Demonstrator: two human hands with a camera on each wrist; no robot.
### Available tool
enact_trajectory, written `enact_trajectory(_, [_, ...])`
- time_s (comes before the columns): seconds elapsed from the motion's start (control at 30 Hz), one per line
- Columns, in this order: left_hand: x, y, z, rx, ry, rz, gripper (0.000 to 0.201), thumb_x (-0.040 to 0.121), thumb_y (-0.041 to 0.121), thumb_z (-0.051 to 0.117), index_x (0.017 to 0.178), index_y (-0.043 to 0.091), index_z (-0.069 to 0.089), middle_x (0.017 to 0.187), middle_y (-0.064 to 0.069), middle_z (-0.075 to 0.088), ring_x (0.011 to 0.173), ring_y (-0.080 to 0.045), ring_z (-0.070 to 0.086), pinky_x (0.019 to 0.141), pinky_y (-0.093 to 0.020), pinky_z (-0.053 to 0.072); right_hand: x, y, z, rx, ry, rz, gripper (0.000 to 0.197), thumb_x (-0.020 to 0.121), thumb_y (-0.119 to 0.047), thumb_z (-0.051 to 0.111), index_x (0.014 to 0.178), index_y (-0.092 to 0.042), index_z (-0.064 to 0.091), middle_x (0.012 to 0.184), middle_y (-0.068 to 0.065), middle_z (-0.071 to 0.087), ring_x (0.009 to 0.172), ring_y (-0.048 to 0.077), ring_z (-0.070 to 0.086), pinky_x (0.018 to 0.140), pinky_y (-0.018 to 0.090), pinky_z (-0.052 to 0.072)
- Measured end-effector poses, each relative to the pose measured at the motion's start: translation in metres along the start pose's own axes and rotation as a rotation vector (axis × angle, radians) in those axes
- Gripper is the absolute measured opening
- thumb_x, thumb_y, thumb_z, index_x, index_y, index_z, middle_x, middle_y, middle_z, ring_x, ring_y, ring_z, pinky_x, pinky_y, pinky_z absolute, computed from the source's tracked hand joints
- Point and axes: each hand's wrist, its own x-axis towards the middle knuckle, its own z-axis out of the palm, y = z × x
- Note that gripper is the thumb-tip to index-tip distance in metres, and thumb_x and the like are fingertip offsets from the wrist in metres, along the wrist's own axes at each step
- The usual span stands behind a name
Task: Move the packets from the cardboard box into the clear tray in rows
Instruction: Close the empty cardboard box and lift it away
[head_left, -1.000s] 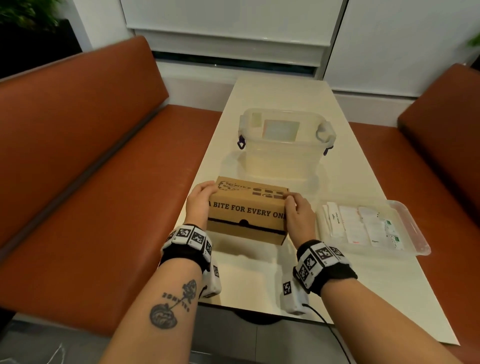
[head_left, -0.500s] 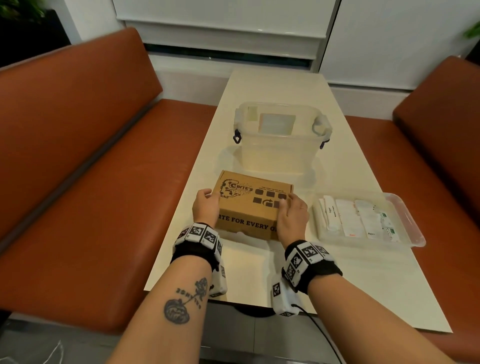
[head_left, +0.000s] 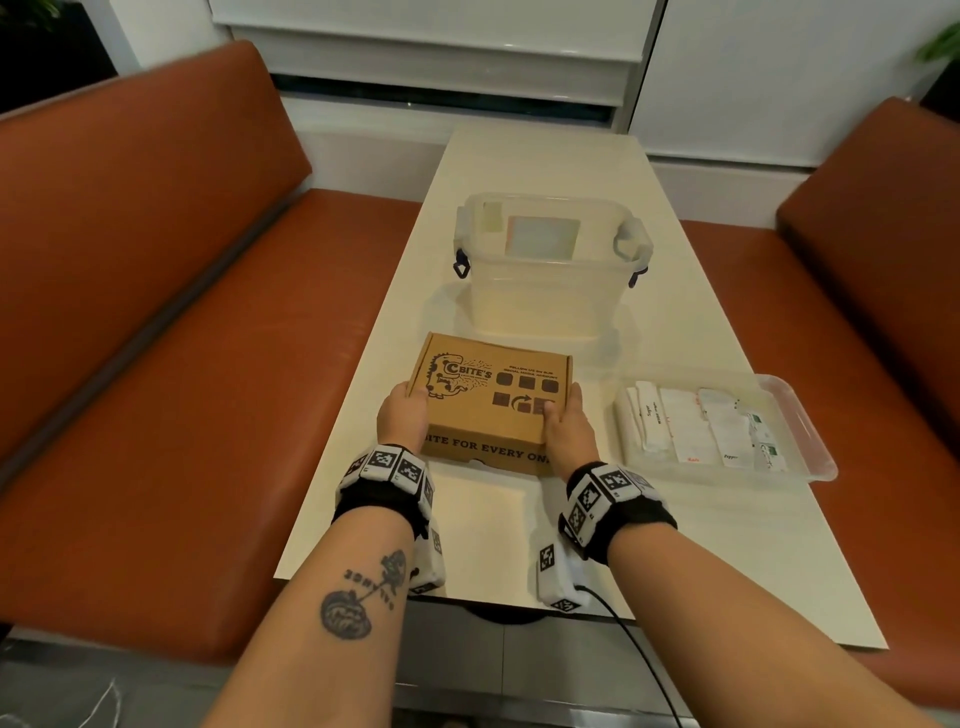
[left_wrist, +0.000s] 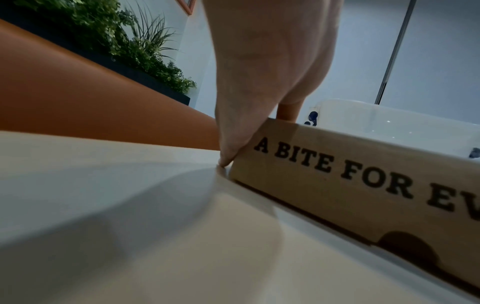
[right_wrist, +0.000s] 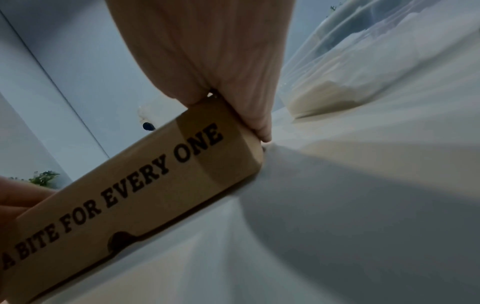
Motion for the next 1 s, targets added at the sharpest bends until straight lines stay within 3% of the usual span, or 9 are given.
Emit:
enact_trajectory(0.1, [0.000, -0.001, 0.000, -0.058, 0.045, 0.025, 0.033, 0.101, 0.023, 0.038, 0.123, 0.008, 0.057, 0.117, -0.015, 0.061, 0.099, -0.029, 0.055, 0.080, -0.032, 0.043, 0.000, -0.003, -0.002, 0.025, 0.003, -0.046, 0.044, 0.101, -0.018, 0.035, 0.144, -0.014, 0.024, 0.129, 0.011, 0.056, 0.112, 0.028, 0.056, 0.097, 0.041, 0.046])
enact_trajectory(0.23, [-0.001, 0.009, -0.005, -0.196, 0.221, 0.079, 0.031, 0.099, 0.030, 0.043, 0.118, 0.012, 0.060, 0.110, -0.010, 0.064, 0.098, -0.028, 0.058, 0.083, -0.036, 0.050, -0.001, -0.017, -0.002, 0.065, 0.038, -0.189, 0.046, 0.100, -0.021, 0.037, 0.144, -0.019, 0.025, 0.129, 0.003, 0.056, 0.116, 0.024, 0.055, 0.101, 0.037, 0.042])
enact_trajectory(0.37, [0.000, 0.034, -0.013, -0.362, 0.405, 0.172, 0.026, 0.097, 0.032, 0.048, 0.108, 0.014, 0.063, 0.098, -0.003, 0.067, 0.085, -0.021, 0.061, 0.073, -0.033, 0.053, 0.001, -0.046, -0.004, 0.127, 0.088, -0.341, 0.055, 0.100, -0.022, 0.039, 0.150, -0.022, 0.015, 0.147, 0.000, 0.039, 0.132, 0.018, 0.040, 0.112, 0.036, 0.031])
enact_trajectory(0.47, [0.002, 0.057, -0.015, -0.420, 0.428, 0.255, 0.027, 0.098, 0.032, 0.047, 0.112, 0.015, 0.062, 0.097, 0.002, 0.065, 0.087, -0.017, 0.062, 0.071, -0.031, 0.054, 0.011, -0.070, -0.015, 0.148, 0.151, -0.429, 0.056, 0.100, -0.021, 0.039, 0.151, -0.019, 0.014, 0.150, 0.000, 0.034, 0.135, 0.015, 0.035, 0.114, 0.032, 0.027])
enact_trajectory(0.6, [0.011, 0.097, -0.009, -0.387, 0.381, 0.366, 0.030, 0.100, 0.030, 0.044, 0.123, 0.018, 0.059, 0.104, 0.006, 0.063, 0.085, -0.005, 0.058, 0.062, -0.013, 0.045, 0.042, -0.101, -0.044, 0.124, 0.216, -0.432, 0.054, 0.100, -0.021, 0.038, 0.150, -0.018, 0.017, 0.147, 0.002, 0.039, 0.131, 0.018, 0.040, 0.110, 0.029, 0.030])
enact_trajectory(0.77, [0.027, 0.156, 0.003, -0.292, 0.272, 0.505, 0.031, 0.102, 0.023, 0.038, 0.124, 0.016, 0.058, 0.099, 0.008, 0.060, 0.089, -0.008, 0.055, 0.076, -0.024, 0.045, 0.092, -0.132, -0.086, 0.128, 0.231, -0.407, 0.052, 0.101, -0.023, 0.036, 0.150, -0.017, 0.020, 0.145, 0.004, 0.041, 0.129, 0.020, 0.043, 0.110, 0.038, 0.035])
enact_trajectory(0.87, [0.044, 0.182, 0.017, -0.229, 0.183, 0.527, 0.037, 0.103, 0.023, 0.034, 0.135, 0.014, 0.050, 0.124, -0.003, 0.060, 0.110, -0.019, 0.055, 0.093, -0.034, 0.047, 0.125, -0.146, -0.106, 0.110, 0.241, -0.405, 0.050, 0.100, -0.023, 0.037, 0.148, -0.016, 0.025, 0.143, 0.004, 0.045, 0.128, 0.020, 0.045, 0.108, 0.040, 0.037])
enact_trajectory(0.93, [0.056, 0.190, 0.026, -0.212, 0.115, 0.504, 0.042, 0.104, 0.025, 0.031, 0.144, 0.015, 0.039, 0.140, -0.006, 0.051, 0.127, -0.024, 0.048, 0.105, -0.043, 0.041, 0.145, -0.151, -0.114, 0.087, 0.227, -0.402, 0.047, 0.100, -0.023, 0.036, 0.146, -0.015, 0.029, 0.140, 0.005, 0.048, 0.125, 0.021, 0.048, 0.106, 0.042, 0.040])
enact_trajectory(1.0, [0.068, 0.192, 0.036, -0.186, 0.070, 0.500, 0.045, 0.104, 0.025, 0.028, 0.149, 0.016, 0.029, 0.147, -0.006, 0.042, 0.134, -0.024, 0.040, 0.110, -0.043, 0.035, 0.159, -0.154, -0.118, 0.065, 0.201, -0.390, 0.048, 0.101, -0.023, 0.036, 0.147, -0.016, 0.027, 0.140, 0.005, 0.048, 0.124, 0.021, 0.049, 0.105, 0.043, 0.041])
